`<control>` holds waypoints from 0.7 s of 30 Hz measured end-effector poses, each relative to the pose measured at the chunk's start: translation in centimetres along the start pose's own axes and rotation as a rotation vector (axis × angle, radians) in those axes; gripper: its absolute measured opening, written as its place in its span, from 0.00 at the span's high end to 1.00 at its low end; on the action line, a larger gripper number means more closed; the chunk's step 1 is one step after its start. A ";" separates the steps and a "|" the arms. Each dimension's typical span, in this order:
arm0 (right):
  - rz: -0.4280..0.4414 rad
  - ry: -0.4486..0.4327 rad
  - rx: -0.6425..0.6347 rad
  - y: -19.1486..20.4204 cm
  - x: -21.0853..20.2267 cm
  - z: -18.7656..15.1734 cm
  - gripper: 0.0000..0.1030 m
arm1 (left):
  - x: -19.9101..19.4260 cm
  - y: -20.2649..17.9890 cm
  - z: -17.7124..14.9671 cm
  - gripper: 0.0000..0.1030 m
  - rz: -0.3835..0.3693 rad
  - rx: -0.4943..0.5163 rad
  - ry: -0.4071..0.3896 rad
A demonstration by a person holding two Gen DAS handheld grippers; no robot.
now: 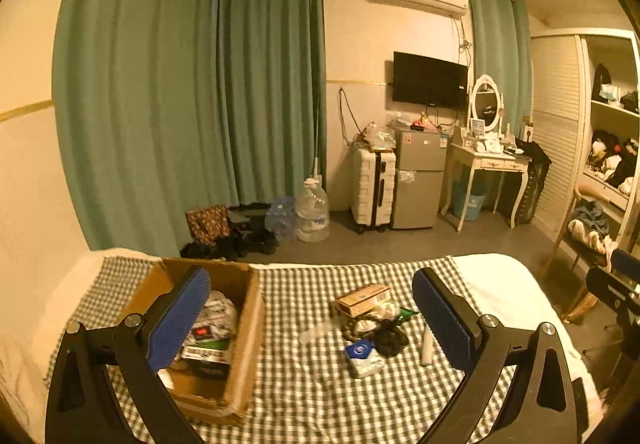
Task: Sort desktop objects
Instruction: 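Move both grippers back toward the remaining items on the bedspread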
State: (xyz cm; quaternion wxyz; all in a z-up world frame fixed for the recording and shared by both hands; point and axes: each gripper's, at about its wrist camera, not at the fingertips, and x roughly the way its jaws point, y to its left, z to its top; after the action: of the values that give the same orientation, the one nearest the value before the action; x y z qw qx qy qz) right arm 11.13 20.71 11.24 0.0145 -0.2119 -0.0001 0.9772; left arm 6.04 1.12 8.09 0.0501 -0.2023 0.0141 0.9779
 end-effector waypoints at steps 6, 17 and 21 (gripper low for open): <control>-0.007 0.023 0.039 -1.9 1.5 -1.2 0.28 | 2.8 -0.7 -2.6 0.00 0.005 -0.044 -0.008; 0.001 0.114 0.103 -3.5 8.2 -4.7 0.28 | 9.1 -1.6 -3.3 0.00 0.044 -0.070 0.115; 0.012 0.142 0.100 -3.3 11.3 -5.2 0.28 | 11.0 -2.2 -3.6 0.00 0.055 -0.141 0.192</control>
State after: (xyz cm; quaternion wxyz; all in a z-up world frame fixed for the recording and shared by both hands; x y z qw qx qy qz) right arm 3.12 24.31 1.84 0.0190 -0.2797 0.0509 0.9585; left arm -2.36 4.17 0.38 0.0072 -0.2975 -0.0446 0.9537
